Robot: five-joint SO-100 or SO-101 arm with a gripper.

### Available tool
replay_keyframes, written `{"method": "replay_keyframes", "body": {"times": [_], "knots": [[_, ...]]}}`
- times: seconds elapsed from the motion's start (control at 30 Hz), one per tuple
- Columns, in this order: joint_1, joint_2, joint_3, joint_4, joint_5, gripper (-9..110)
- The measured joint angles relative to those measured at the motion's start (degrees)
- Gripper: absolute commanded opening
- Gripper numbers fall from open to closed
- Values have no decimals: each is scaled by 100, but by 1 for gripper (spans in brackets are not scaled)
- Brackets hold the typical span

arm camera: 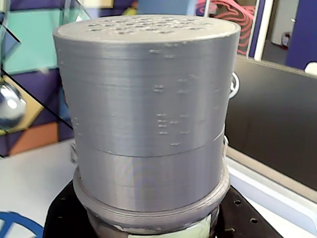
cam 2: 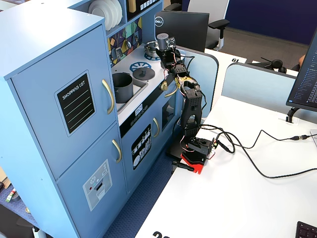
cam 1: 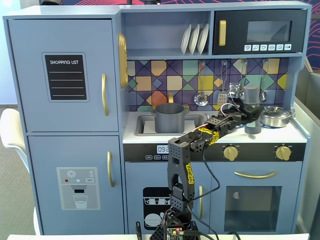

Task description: Put salt in the gray recipient

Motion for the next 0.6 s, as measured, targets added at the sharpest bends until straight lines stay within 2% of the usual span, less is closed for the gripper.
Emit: {"method": "replay_keyframes", "body": {"times": [0.43, 0.57, 0.6], "knots": [[0, -246, 0, -167, 439, 1], [0, -246, 0, -299, 624, 22], [0, -246, 35, -369, 756, 24]]}}
